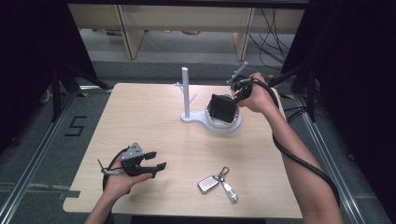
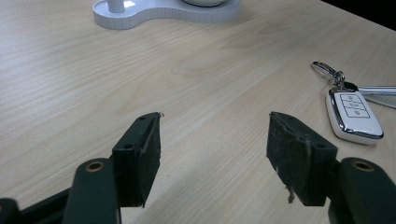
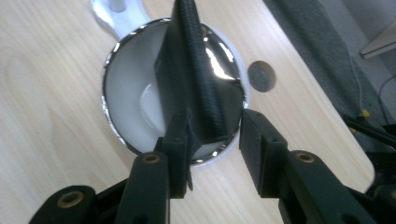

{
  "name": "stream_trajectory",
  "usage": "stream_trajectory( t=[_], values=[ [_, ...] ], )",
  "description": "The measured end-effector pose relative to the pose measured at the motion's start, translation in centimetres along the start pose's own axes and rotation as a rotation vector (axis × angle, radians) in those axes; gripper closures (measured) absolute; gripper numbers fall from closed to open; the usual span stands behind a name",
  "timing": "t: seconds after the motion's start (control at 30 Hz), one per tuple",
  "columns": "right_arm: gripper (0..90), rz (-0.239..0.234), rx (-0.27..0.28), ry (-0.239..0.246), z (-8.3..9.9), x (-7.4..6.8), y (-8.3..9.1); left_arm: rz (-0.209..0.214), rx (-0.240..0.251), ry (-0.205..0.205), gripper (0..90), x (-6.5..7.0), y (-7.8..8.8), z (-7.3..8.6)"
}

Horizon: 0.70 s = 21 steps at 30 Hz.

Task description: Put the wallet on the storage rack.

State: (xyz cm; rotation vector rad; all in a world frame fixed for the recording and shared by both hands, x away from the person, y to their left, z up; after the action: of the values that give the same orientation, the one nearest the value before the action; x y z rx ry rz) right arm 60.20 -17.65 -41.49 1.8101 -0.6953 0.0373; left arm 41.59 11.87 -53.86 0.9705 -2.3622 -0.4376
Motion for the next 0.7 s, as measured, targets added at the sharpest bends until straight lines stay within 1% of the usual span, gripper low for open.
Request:
stream_trajectory(
  t=[0.1, 0.13, 0.2, 0.23, 0.27, 0.3, 0.33, 0.37, 0.47, 0.5, 0.57, 0.63, 0.67, 0.7],
  values=[
    [62.3, 0.007, 0.018, -0.026, 0.3, 0.1, 0.4, -0.005, -0.008, -0.005, 34.9, 0.0, 0.0, 0.0],
    [62.1, 0.012, 0.022, -0.027, 0.4, 0.3, 0.5, -0.004, -0.009, -0.004, 34.9, 0.0, 0.0, 0.1],
    [61.4, 0.015, 0.021, -0.057, 0.8, 0.1, 0.8, 0.000, -0.010, -0.002, 34.9, 0.1, 0.0, 0.1],
    [61.2, 0.013, 0.022, -0.060, 1.0, 0.1, 1.0, 0.002, -0.008, 0.001, 34.9, 0.2, 0.0, 0.1],
    [61.3, 0.002, 0.033, -0.087, 1.1, -0.1, 1.2, 0.004, -0.010, -0.001, 34.9, 0.2, 0.0, 0.1],
    [61.3, -0.001, 0.041, -0.099, 1.2, -0.2, 1.4, 0.006, -0.008, 0.002, 34.9, 0.3, -0.1, 0.1],
    [61.4, -0.013, 0.045, -0.132, 1.4, -0.5, 1.7, 0.006, -0.013, -0.003, 34.9, 0.3, -0.1, 0.1],
    [61.5, -0.021, 0.046, -0.171, 1.7, -0.9, 1.9, 0.014, -0.011, -0.004, 34.9, 0.4, -0.2, 0.1],
    [63.4, -0.061, 0.028, -0.217, 2.9, -2.1, 2.2, 0.026, -0.019, -0.011, 36.3, 0.8, -0.3, 0.1],
    [65.1, -0.081, 0.019, -0.211, 3.6, -2.6, 2.2, 0.029, -0.022, -0.012, 36.7, 0.8, -0.3, 0.1],
    [66.8, -0.119, 0.004, -0.223, 4.6, -3.5, 1.9, 0.032, -0.022, -0.018, 37.2, 1.1, -0.4, 0.2],
    [68.1, -0.161, -0.023, -0.259, 5.8, -4.7, 1.5, 0.031, -0.021, -0.021, 38.0, 1.3, -0.5, 0.2],
    [68.5, -0.172, -0.030, -0.260, 6.2, -5.1, 1.3, 0.042, -0.025, -0.023, 38.6, 1.4, -0.5, 0.2],
    [68.6, -0.190, -0.038, -0.266, 6.7, -5.5, 1.1, 0.037, -0.031, -0.029, 39.0, 1.6, -0.6, 0.2]
  ],
)
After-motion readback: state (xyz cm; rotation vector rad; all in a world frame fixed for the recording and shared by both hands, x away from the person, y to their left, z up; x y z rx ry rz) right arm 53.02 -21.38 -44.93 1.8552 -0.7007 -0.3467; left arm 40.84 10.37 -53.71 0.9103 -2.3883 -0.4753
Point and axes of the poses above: each handheld gripper's, and its own axes: y roughly backward along the jaws, z roughly out of its underside, x roughly to its right, the point moved 9 cm from there along -y, roughly forward along the jaws, and after that the axes turned 13 degrees about y, right-handed, at the moved point
